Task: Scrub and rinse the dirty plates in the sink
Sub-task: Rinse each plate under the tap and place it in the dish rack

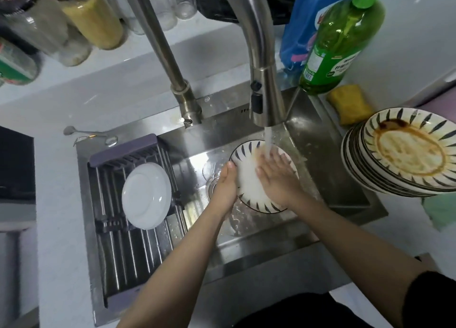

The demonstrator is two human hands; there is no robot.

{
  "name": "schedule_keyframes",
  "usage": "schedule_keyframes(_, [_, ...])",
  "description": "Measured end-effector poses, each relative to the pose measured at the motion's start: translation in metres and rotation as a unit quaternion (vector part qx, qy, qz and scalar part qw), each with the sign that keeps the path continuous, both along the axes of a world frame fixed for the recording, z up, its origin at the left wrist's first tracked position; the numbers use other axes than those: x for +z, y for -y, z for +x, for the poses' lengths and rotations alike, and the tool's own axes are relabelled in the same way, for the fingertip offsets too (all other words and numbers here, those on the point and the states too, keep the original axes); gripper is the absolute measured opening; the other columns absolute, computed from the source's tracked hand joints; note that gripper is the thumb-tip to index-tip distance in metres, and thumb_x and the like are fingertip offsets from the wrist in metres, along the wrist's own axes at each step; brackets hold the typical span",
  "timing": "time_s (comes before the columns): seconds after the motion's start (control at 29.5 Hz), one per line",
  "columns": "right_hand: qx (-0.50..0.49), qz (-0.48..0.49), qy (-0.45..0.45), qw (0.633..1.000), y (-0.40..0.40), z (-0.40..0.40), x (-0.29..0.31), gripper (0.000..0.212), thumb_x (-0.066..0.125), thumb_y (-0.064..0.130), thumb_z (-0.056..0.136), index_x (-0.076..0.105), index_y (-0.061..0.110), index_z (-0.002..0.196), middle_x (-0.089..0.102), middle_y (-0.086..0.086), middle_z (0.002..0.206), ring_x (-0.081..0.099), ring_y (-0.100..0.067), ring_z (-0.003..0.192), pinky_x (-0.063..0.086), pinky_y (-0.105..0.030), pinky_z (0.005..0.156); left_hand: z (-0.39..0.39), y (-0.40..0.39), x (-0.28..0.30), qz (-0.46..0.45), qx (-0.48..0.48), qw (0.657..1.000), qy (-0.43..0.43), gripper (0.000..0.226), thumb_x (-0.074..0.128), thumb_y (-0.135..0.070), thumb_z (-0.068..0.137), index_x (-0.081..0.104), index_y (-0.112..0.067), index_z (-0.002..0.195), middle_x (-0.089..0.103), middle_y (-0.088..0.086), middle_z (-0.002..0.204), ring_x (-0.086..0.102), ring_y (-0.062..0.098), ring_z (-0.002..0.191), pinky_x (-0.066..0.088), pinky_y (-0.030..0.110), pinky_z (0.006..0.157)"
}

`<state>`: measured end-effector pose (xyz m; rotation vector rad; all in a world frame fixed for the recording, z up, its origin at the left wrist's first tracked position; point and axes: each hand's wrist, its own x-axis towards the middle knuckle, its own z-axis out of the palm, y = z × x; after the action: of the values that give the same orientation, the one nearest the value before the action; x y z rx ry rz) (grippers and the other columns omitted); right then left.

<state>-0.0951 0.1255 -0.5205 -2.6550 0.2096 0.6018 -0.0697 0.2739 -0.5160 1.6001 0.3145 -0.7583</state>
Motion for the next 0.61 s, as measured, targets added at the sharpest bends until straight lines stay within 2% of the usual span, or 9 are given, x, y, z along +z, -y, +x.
schedule_keyframes(0.07, [0.045, 0.039, 0.035, 0.998, -0.016, 0.010, 0.014, 0.054, 0.001, 0.046, 0.099, -0.015, 0.029, 0.148, -0.016, 0.003, 0.158, -0.023, -0.009, 0.140, -0.011, -0.037, 0.119, 0.002, 0.011, 0.006, -0.031, -0.014, 0.999, -0.012, 0.074, 0.032, -0.074, 0.086, 0.045, -0.026, 0.141, 0.056, 0.001, 0.137, 0.051, 0.015, 0.128, 0.036, 0.043, 0.112])
schedule_keyframes(0.17, [0.129, 0.143, 0.041, 0.980, -0.017, -0.005, 0.031, 0.049, 0.014, 0.033, 0.104, 0.002, 0.024, 0.151, -0.001, 0.011, 0.158, -0.015, 0.002, 0.139, -0.007, -0.030, 0.119, 0.010, 0.020, 0.019, -0.064, 0.026, 0.997, -0.028, 0.070, 0.028, -0.064, 0.092, 0.046, -0.014, 0.137, 0.056, 0.012, 0.136, 0.054, 0.020, 0.125, 0.038, 0.042, 0.111])
schedule_keyframes(0.27, [0.192, 0.134, 0.014, 0.972, 0.015, -0.034, 0.034, 0.047, 0.010, 0.041, 0.102, 0.016, 0.034, 0.148, 0.012, 0.018, 0.155, -0.004, 0.003, 0.142, -0.006, -0.025, 0.118, 0.016, 0.018, 0.025, -0.076, 0.075, 0.994, -0.039, 0.049, 0.022, -0.053, 0.101, 0.055, -0.023, 0.121, 0.060, 0.014, 0.131, 0.057, 0.025, 0.120, 0.040, 0.046, 0.106])
schedule_keyframes(0.34, [0.177, 0.070, 0.037, 0.981, 0.038, -0.043, 0.030, 0.061, -0.002, 0.052, 0.095, 0.024, 0.034, 0.148, 0.019, 0.015, 0.155, 0.005, -0.001, 0.144, -0.007, -0.025, 0.117, 0.015, 0.015, 0.024, -0.088, 0.085, 0.992, -0.038, 0.048, 0.023, -0.049, 0.101, 0.051, -0.021, 0.129, 0.059, 0.011, 0.133, 0.055, 0.026, 0.122, 0.042, 0.049, 0.105])
schedule_keyframes(0.44, [0.128, -0.045, 0.041, 0.990, 0.054, -0.034, 0.016, 0.101, -0.032, 0.063, 0.076, 0.020, 0.019, 0.151, 0.019, 0.001, 0.158, 0.007, -0.013, 0.147, -0.011, -0.030, 0.116, 0.009, 0.018, 0.021, -0.065, 0.056, 0.996, -0.026, 0.057, 0.025, -0.054, 0.099, 0.044, -0.017, 0.139, 0.059, 0.007, 0.132, 0.056, 0.023, 0.121, 0.047, 0.041, 0.101])
schedule_keyframes(0.48, [0.105, -0.061, 0.038, 0.992, 0.054, -0.028, 0.012, 0.104, -0.032, 0.063, 0.075, 0.019, 0.015, 0.152, 0.013, -0.003, 0.159, 0.002, -0.015, 0.148, -0.013, -0.031, 0.116, 0.006, 0.020, 0.017, -0.050, 0.034, 0.998, -0.020, 0.063, 0.029, -0.062, 0.095, 0.045, -0.020, 0.139, 0.058, 0.006, 0.133, 0.056, 0.023, 0.122, 0.046, 0.041, 0.103])
schedule_keyframes(0.54, [0.039, -0.031, 0.031, 0.998, 0.046, -0.014, 0.005, 0.093, -0.018, 0.064, 0.081, 0.017, 0.015, 0.152, -0.002, -0.004, 0.160, -0.009, -0.015, 0.147, -0.014, -0.031, 0.117, 0.002, 0.024, 0.013, -0.018, -0.025, 1.000, -0.003, 0.071, 0.033, -0.081, 0.081, 0.050, -0.034, 0.131, 0.057, 0.000, 0.134, 0.054, 0.020, 0.123, 0.041, 0.045, 0.107])
schedule_keyframes(0.61, [0.010, 0.039, 0.018, 0.999, 0.028, -0.002, 0.006, 0.074, -0.005, 0.063, 0.087, -0.003, 0.026, 0.151, -0.013, 0.002, 0.158, -0.016, -0.018, 0.146, -0.011, -0.035, 0.118, 0.002, 0.028, 0.016, 0.003, -0.053, 0.998, 0.019, 0.061, 0.027, -0.077, 0.085, 0.051, -0.037, 0.125, 0.055, -0.007, 0.132, 0.053, 0.014, 0.121, 0.038, 0.040, 0.109])
